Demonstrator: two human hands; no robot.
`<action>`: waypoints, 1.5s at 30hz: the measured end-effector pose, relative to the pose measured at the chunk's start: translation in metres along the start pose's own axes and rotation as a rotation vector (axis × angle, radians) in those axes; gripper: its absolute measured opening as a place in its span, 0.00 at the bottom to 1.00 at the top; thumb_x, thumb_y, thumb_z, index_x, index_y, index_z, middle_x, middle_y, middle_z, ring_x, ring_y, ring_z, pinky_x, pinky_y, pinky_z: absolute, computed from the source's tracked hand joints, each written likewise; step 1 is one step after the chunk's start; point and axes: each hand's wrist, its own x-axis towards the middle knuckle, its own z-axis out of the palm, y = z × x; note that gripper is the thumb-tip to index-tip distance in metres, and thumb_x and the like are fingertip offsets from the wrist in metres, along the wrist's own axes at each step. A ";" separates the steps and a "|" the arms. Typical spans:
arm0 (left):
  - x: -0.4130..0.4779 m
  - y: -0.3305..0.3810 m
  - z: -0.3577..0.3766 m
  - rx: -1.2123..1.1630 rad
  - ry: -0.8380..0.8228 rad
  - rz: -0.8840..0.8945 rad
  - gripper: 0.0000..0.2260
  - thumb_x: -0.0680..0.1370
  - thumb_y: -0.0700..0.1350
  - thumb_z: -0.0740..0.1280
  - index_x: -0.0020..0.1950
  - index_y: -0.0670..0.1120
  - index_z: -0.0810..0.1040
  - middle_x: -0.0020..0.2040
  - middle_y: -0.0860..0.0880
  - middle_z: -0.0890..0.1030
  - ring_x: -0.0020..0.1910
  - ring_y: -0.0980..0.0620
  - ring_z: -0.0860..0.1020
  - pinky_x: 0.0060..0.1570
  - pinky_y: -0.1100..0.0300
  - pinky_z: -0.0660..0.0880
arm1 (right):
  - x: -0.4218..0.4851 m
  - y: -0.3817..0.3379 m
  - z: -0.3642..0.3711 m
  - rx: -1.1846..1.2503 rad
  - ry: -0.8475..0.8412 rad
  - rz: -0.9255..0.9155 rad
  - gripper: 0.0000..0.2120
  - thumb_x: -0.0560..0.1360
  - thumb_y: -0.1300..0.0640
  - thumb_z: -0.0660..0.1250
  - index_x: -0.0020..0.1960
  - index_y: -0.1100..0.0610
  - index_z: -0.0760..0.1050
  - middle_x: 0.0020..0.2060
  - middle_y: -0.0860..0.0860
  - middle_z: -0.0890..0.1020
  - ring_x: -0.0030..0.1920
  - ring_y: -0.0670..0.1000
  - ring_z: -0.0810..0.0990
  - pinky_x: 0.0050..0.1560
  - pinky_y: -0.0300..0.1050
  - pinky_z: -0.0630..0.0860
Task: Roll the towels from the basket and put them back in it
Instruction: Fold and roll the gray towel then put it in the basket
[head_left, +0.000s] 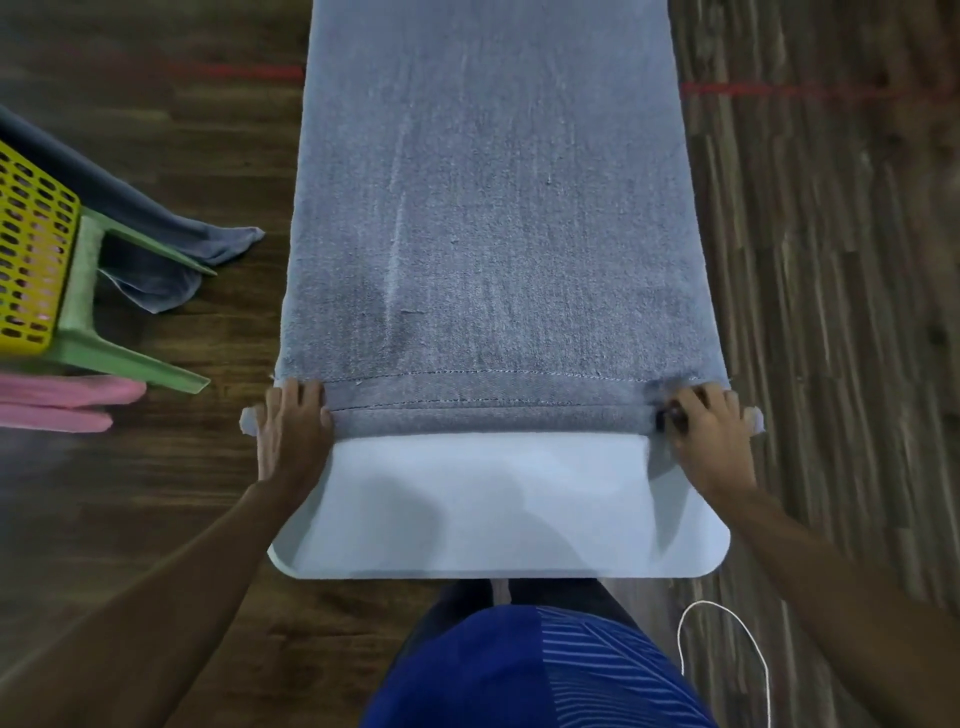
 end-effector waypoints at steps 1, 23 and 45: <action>-0.002 0.000 0.002 -0.093 0.009 -0.027 0.04 0.75 0.35 0.65 0.48 0.39 0.71 0.43 0.37 0.74 0.41 0.36 0.74 0.37 0.43 0.70 | -0.004 -0.001 0.003 0.041 0.029 -0.037 0.07 0.71 0.66 0.65 0.48 0.62 0.78 0.45 0.60 0.76 0.46 0.64 0.74 0.48 0.59 0.70; -0.021 -0.022 -0.002 -0.038 -0.112 0.239 0.14 0.75 0.47 0.53 0.45 0.44 0.77 0.42 0.47 0.79 0.45 0.42 0.75 0.54 0.44 0.65 | -0.001 -0.010 -0.010 -0.030 -0.206 -0.027 0.19 0.70 0.48 0.54 0.42 0.57 0.80 0.40 0.56 0.82 0.48 0.60 0.77 0.50 0.55 0.67; -0.020 -0.001 -0.003 0.044 0.011 0.217 0.06 0.75 0.39 0.64 0.48 0.42 0.80 0.44 0.44 0.81 0.45 0.40 0.76 0.47 0.45 0.69 | -0.004 -0.007 0.000 0.047 -0.170 -0.121 0.10 0.71 0.61 0.69 0.52 0.60 0.80 0.47 0.57 0.81 0.49 0.63 0.77 0.49 0.60 0.75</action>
